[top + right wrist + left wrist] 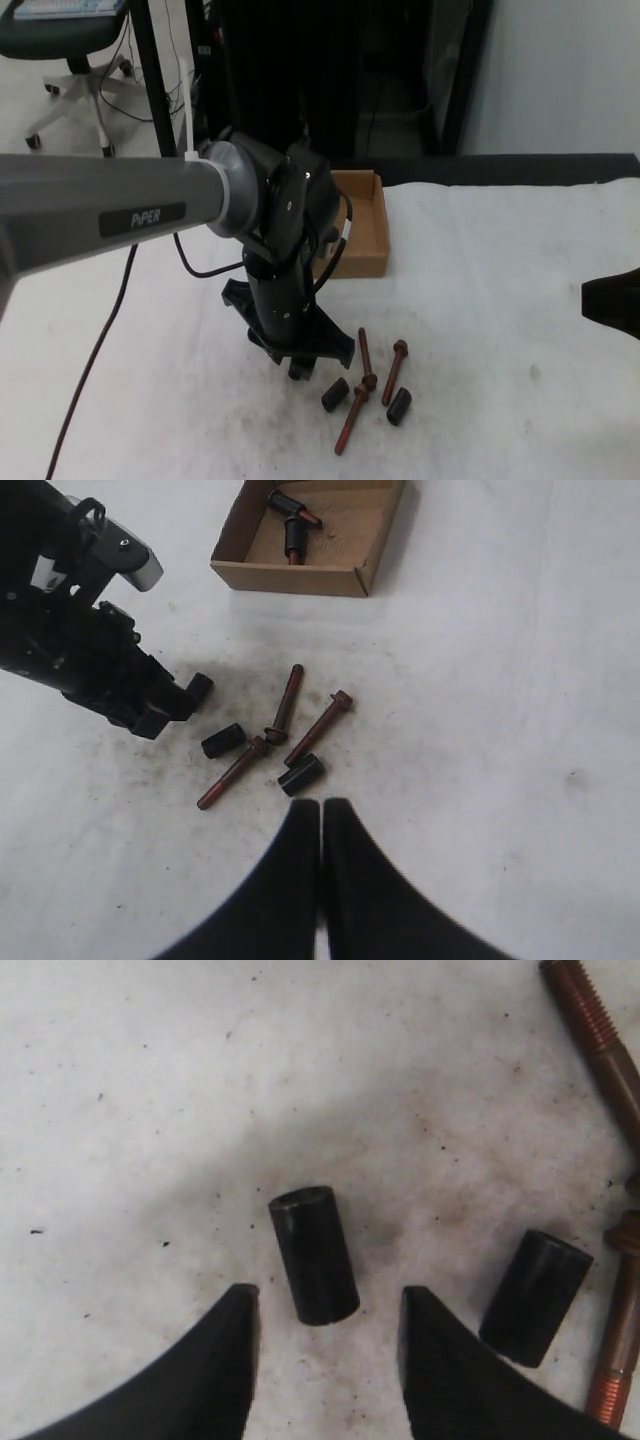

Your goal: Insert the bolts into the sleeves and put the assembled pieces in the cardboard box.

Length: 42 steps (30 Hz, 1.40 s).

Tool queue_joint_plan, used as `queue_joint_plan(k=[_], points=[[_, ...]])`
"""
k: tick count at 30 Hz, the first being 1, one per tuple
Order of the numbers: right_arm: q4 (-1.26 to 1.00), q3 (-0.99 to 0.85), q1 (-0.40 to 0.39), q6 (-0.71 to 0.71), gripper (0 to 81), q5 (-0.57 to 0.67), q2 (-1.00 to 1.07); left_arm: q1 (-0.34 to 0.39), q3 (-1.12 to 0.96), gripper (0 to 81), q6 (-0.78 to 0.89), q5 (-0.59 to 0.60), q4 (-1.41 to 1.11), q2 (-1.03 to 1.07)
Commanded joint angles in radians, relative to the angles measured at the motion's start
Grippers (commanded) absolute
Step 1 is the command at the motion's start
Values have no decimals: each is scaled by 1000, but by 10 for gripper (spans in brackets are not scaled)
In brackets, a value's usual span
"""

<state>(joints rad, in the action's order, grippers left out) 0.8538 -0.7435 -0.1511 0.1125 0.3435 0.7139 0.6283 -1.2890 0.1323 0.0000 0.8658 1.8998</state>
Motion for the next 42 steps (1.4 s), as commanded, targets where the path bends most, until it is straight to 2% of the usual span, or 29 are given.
queue_joint_plan(k=[1, 37, 39, 41, 42], points=[[-6, -3, -3, 2, 8, 14, -7, 3, -6, 420, 8, -14, -11, 5], [25, -3, -3, 0, 8, 14, -7, 0, -6, 420, 10, -14, -63, 57], [25, -3, -3, 0, 8, 14, -7, 0, -6, 390, 10, -14, -63, 57], [25, -3, -3, 0, 8, 14, -7, 0, -6, 310, 10, -14, -63, 57], [25, -3, -3, 0, 8, 14, -7, 0, -6, 243, 10, -14, -60, 57]])
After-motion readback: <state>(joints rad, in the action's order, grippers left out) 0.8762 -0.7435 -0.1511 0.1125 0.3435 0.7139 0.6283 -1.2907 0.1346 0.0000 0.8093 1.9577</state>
